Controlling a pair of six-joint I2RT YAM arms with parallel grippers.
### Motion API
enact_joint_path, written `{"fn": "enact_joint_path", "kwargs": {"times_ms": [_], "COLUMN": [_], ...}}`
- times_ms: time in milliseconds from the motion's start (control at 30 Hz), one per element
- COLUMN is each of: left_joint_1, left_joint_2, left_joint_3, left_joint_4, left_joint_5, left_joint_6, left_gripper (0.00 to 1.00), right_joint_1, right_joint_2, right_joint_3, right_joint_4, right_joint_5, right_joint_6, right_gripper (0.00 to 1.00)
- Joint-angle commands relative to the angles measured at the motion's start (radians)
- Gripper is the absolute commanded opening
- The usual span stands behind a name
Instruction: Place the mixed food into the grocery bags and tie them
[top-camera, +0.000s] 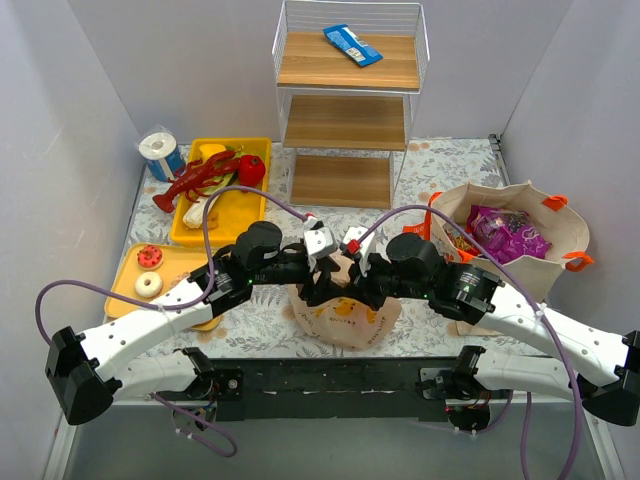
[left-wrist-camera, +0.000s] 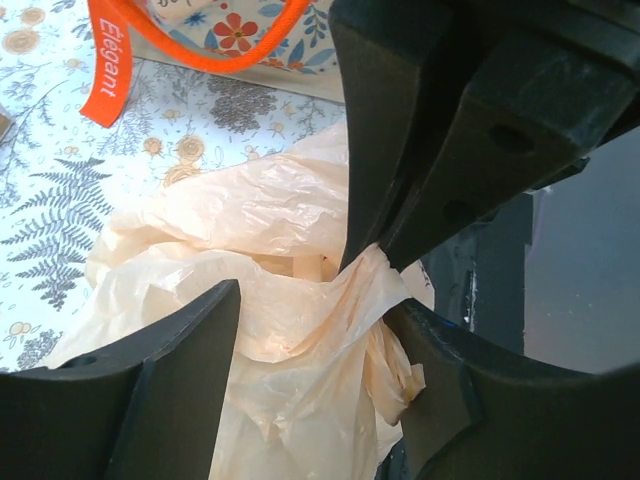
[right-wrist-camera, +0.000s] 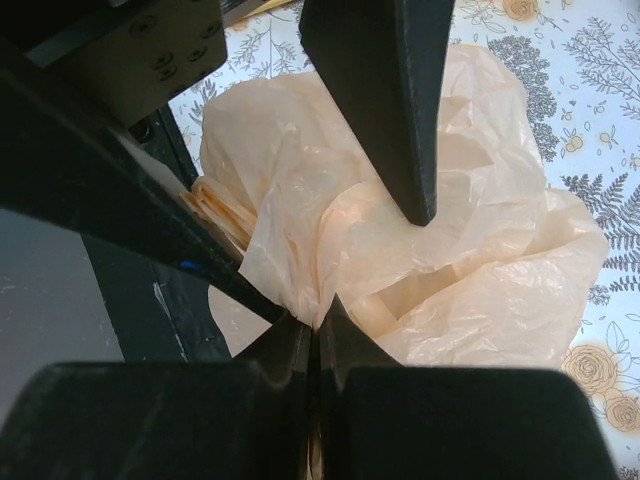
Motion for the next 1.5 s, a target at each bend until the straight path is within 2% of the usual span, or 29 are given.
{"fn": "enact_joint_path", "kwargs": {"times_ms": [0, 133, 233, 433, 567, 867, 1467], "left_joint_1": [0.016, 0.017, 0.023, 0.037, 0.053, 0.088, 0.088], "left_joint_2": [0.008, -0.004, -0.032, -0.046, -0.047, -0.024, 0.054], "left_joint_3": [-0.001, 0.001, -0.005, -0.007, 0.012, 0.044, 0.049], "left_joint_4": [0.013, 0.01, 0.016, 0.01, -0.011, -0.024, -0.03], "left_joint_5": [-0.006, 0.006, 0.009, 0.072, 0.132, 0.288, 0.379], "left_joint_6": [-0.005, -0.003, -0.008, -0.017, -0.023, -0.054, -0.059], "left_gripper": [0.52, 0.39, 0.34, 0.32, 0.34, 0.53, 0.54], "right_joint_1": [0.015, 0.015, 0.015, 0.015, 0.015, 0.015, 0.015], "right_joint_2": [-0.024, -0.028, -0.033, -0.042, -0.045, -0.054, -0.022], "right_joint_3": [-0.006, -0.012, -0.021, -0.026, -0.032, -0.04, -0.035], "right_joint_4": [0.024, 0.013, 0.004, 0.004, 0.004, 0.009, 0.024], "right_joint_5": [-0.121, -0.16, -0.166, -0.181, -0.192, -0.212, -0.214], "right_joint_6": [-0.026, -0.046, -0.07, -0.07, -0.07, -0.076, -0.079], "right_gripper": [0.01, 0.01, 0.01, 0.01, 0.01, 0.01, 0.01]}}
